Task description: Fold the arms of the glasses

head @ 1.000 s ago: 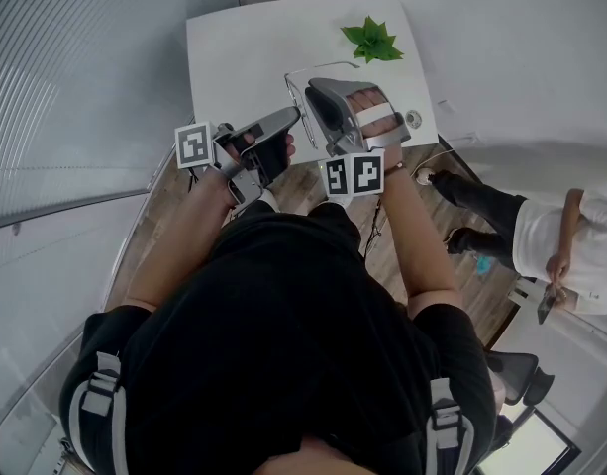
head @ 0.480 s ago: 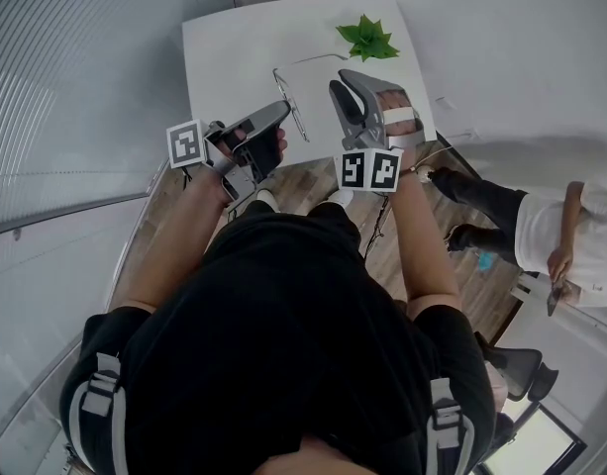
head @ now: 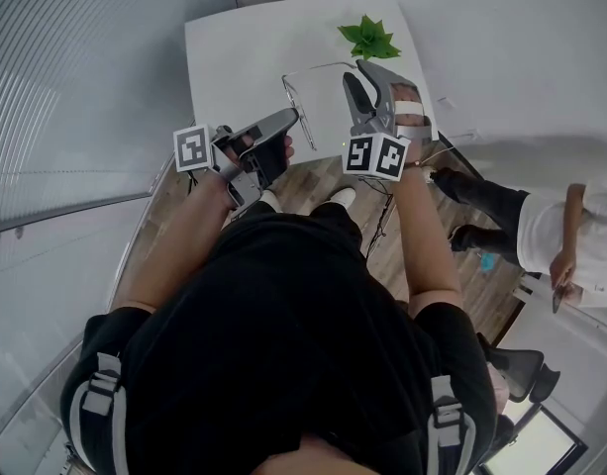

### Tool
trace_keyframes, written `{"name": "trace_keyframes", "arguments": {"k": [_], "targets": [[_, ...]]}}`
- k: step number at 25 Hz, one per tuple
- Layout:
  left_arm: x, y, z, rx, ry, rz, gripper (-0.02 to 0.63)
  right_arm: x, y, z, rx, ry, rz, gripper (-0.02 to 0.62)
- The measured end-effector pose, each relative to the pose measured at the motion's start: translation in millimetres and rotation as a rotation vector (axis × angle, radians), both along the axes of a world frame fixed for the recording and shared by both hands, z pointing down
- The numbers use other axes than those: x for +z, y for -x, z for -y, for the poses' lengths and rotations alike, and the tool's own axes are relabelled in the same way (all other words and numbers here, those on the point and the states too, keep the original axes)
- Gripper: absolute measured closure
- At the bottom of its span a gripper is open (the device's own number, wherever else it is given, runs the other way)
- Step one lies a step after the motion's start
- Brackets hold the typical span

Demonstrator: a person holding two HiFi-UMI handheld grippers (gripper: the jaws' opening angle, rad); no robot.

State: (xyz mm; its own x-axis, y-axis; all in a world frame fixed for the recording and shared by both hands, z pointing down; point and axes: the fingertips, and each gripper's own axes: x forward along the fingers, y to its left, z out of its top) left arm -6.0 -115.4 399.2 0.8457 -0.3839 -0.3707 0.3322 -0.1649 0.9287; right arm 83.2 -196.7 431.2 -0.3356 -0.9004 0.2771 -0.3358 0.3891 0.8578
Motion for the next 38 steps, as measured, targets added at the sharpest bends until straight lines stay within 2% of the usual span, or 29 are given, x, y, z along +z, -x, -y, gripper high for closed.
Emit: {"name": "trace_keyframes", "arguments": {"k": [2,10,38], "targets": [[0,0,0,0.002,0.001,0.0,0.594,2,-1,2,0.003,0.007,-0.005,0.439],[-3,0,-2,0.004,0.005,0.003,0.594,0,-3,4,0.011,-0.003,-0.011,0.549],[3,19,21,-0.105,0.019,0.031,0.594,-6,18,-24,-0.041,-0.006,0.04,0.557]]}}
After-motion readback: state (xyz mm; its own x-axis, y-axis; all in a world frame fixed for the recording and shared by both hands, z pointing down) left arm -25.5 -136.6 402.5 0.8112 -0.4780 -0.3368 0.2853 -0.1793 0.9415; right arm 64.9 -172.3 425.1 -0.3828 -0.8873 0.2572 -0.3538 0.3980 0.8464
